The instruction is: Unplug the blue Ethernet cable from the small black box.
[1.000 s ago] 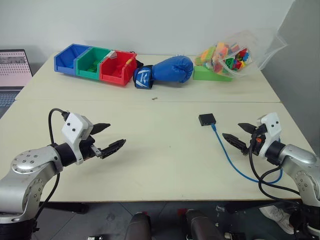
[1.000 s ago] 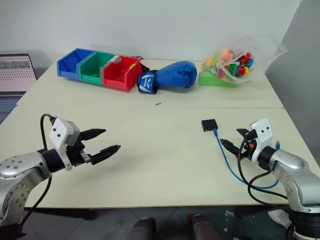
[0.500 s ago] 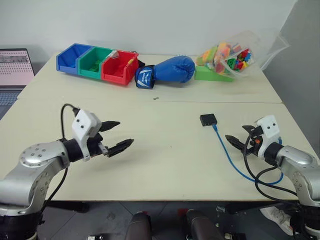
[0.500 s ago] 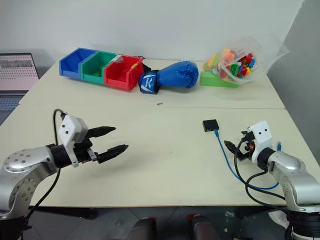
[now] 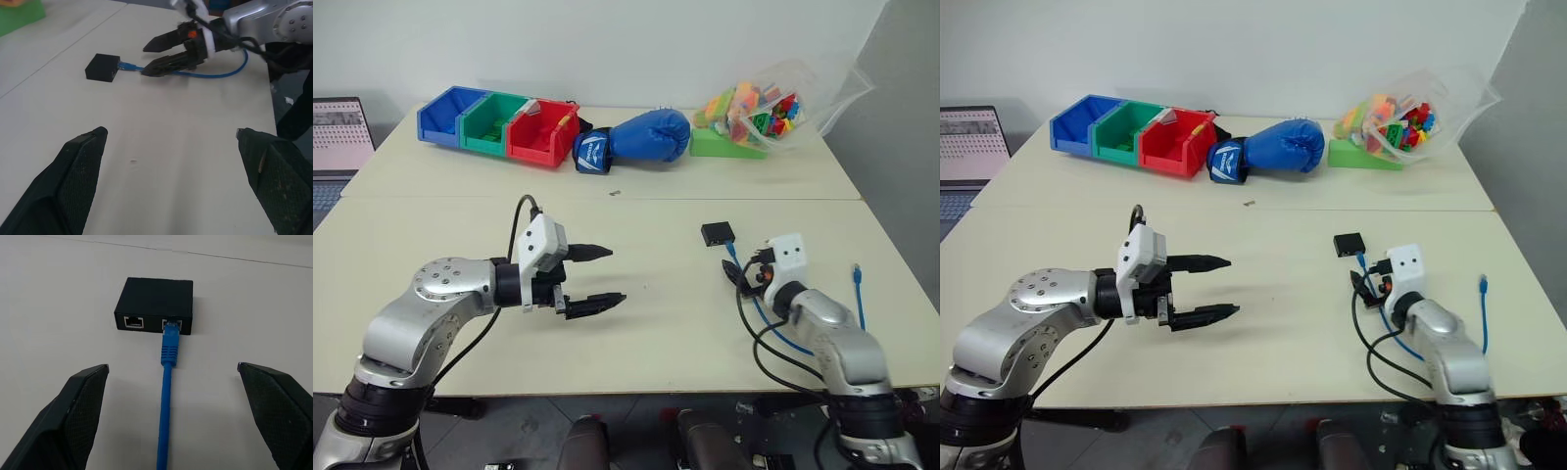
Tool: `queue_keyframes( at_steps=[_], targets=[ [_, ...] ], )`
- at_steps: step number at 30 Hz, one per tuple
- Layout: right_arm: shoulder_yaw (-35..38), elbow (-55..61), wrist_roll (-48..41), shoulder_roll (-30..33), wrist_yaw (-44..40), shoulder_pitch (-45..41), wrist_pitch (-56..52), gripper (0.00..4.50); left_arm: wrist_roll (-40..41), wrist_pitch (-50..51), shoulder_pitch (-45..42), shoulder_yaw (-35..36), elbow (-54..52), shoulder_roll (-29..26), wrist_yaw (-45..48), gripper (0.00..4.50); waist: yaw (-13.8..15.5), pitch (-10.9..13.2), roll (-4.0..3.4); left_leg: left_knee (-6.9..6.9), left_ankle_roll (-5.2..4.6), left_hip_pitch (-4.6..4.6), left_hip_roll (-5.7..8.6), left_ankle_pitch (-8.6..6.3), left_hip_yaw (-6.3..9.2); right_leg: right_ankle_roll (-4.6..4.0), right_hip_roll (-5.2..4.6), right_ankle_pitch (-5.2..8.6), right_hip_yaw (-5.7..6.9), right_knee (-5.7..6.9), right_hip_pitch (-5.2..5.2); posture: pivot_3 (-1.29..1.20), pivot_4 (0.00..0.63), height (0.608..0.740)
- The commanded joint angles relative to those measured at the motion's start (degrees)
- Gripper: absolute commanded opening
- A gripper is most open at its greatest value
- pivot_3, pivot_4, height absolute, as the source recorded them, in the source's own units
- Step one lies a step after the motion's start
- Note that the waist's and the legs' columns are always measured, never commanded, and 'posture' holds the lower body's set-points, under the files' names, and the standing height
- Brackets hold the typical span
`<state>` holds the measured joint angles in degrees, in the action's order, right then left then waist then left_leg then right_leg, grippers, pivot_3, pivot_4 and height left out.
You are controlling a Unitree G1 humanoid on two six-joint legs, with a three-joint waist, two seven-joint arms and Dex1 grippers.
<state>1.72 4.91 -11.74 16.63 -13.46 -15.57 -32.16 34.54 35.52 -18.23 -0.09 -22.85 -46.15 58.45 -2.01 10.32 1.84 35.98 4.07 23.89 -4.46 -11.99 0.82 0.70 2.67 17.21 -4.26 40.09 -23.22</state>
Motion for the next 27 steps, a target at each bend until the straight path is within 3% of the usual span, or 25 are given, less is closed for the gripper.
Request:
queue_keyframes(
  at_steps=[1,5,8,20,22,27],
  targets=[
    [-0.5,-3.0,2.6,-0.6,1.2,-2.4,4.4,4.47,-0.2,-0.5,-1.1,-0.5,-0.7,-0.5,1.3,4.5,0.1,0.0,0.0,0.0,0.0,0.0,0.0,0.0,0.0,0.0,0.0,0.0,0.0,0.0,0.0,0.0,0.15,0.74],
    [-1.4,-7.8,4.5,-1.1,1.3,-3.9,6.9,4.47,-0.8,-1.4,-1.6,-1.0,0.3,0.1,2.0,4.5,0.0,0.0,0.0,0.0,0.0,0.0,0.0,0.0,0.0,-0.01,0.0,0.0,0.0,0.0,0.0,0.0,0.15,0.74],
    [-1.4,-9.4,5.0,-1.6,1.3,-4.7,7.6,3.93,-1.7,-2.2,-2.3,-1.4,1.3,0.8,1.9,4.5,0.0,0.0,0.0,0.0,0.0,-0.03,0.0,0.0,0.0,-0.01,0.0,0.0,0.0,0.01,0.0,0.0,0.15,0.74],
    [-2.2,-9.6,6.1,-2.1,1.1,-4.7,7.1,0.69,-3.7,-5.1,-2.9,-1.2,4.0,3.1,1.2,4.5,0.1,0.0,0.01,0.03,0.0,-0.02,0.0,0.0,0.0,-0.01,0.0,0.0,0.0,0.04,0.01,0.0,0.15,0.74],
    [-2.2,-9.4,6.3,-2.2,1.1,-4.5,7.1,0.34,-3.7,-5.2,-2.8,-1.0,4.0,3.2,1.0,4.5,0.1,0.0,0.01,0.03,0.0,-0.02,0.0,0.0,0.01,-0.01,0.0,0.0,0.0,0.04,0.01,0.0,0.15,0.74],
    [-2.4,-8.4,6.7,-1.4,0.5,-4.2,7.5,0.25,-3.8,-5.6,-2.6,-0.7,4.5,3.3,1.1,4.5,0.1,0.0,0.01,0.03,0.0,-0.02,0.0,0.0,0.01,-0.01,0.0,0.0,0.0,0.04,0.01,0.0,0.15,0.74]
  ],
)
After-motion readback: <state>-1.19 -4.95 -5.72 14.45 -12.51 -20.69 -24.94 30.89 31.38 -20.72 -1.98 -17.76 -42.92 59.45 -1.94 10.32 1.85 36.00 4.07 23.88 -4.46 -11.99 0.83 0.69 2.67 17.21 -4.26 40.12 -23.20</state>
